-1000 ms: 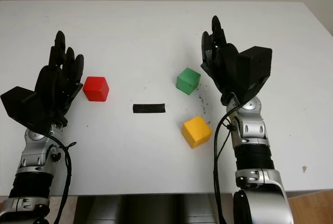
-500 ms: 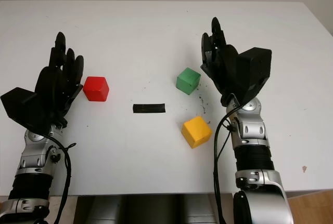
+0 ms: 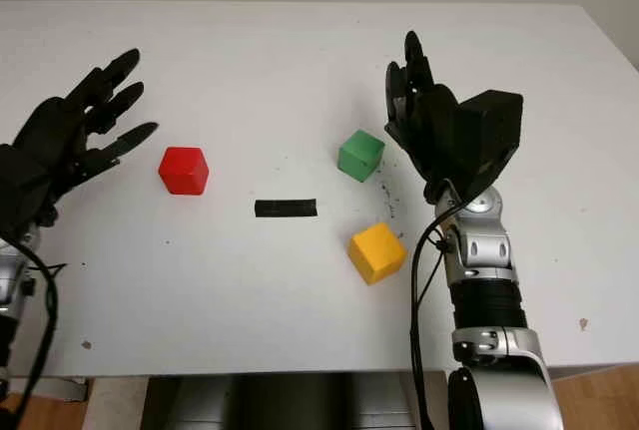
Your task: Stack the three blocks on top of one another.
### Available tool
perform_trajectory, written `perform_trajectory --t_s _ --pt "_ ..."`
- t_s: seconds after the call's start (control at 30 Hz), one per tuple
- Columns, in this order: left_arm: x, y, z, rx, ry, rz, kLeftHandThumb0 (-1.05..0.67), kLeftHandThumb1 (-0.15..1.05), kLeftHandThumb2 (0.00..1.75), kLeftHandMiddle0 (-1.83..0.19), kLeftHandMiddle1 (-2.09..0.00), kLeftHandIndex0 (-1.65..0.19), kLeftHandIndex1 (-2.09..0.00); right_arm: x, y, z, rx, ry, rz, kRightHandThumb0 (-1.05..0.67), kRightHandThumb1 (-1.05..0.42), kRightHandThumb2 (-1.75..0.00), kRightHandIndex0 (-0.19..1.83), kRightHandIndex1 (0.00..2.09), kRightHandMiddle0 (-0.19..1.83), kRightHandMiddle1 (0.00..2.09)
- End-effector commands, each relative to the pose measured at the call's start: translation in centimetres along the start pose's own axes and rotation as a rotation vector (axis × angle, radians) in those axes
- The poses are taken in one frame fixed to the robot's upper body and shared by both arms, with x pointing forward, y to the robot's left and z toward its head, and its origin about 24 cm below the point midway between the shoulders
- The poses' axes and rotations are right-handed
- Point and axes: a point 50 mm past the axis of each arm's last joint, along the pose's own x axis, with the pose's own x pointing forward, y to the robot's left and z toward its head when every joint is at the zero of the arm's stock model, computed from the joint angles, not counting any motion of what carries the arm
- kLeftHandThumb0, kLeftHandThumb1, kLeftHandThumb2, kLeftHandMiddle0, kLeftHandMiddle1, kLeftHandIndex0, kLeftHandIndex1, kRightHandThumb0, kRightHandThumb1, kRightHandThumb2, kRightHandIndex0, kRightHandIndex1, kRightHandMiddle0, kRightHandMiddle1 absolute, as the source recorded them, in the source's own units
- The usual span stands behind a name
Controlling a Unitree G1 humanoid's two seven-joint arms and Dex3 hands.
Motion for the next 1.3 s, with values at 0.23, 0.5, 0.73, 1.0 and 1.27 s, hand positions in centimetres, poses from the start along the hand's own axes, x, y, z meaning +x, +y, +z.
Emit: perform_trajectory --t_s 0.23,0.5,0.73,1.0,1.27 --pt "0.5 0.8 1.2 0.343 0.035 -0.128 -0.81 0.88 0.04 0.01 -0.02 -0.27 -0.04 -0.2 -0.1 0.2 -0.002 -0.003 -0.005 -0.79 -1.05 -0.69 -0.19 0.0 -0.19 0.0" --pt "1.2 -1.2 0.9 0.494 0.067 -0.133 -0.83 0.88 0.05 0.03 -0.05 -0.21 -0.04 -0.2 -0.1 0.1 -0.003 -0.004 -0.001 -0.79 -1.05 -0.7 -0.19 0.0 -0.19 0.0" --pt "1.4 -2.4 0.4 0.543 0.05 -0.104 -0.84 0.92 0.06 0.04 -0.05 -0.2 -0.05 -0.4 -0.3 0.1 -0.006 -0.004 -0.008 -0.78 -1.05 -0.69 -0.19 0.0 -0.19 0.0" --pt "1.7 -2.7 0.4 0.531 0.024 -0.097 -0.82 0.93 0.06 0.03 -0.06 -0.25 -0.08 -0.3 -0.4 0.2 -0.011 -0.012 0.001 -0.78 -1.05 -0.69 -0.19 0.0 -0.19 0.0" --pt "2.0 -3.0 0.5 0.507 0.001 -0.106 -0.8 0.93 0.06 0.03 -0.05 -0.35 -0.1 -0.3 -0.4 0.2 -0.008 -0.011 0.005 -0.77 -1.05 -0.7 -0.19 0.0 -0.19 0.0"
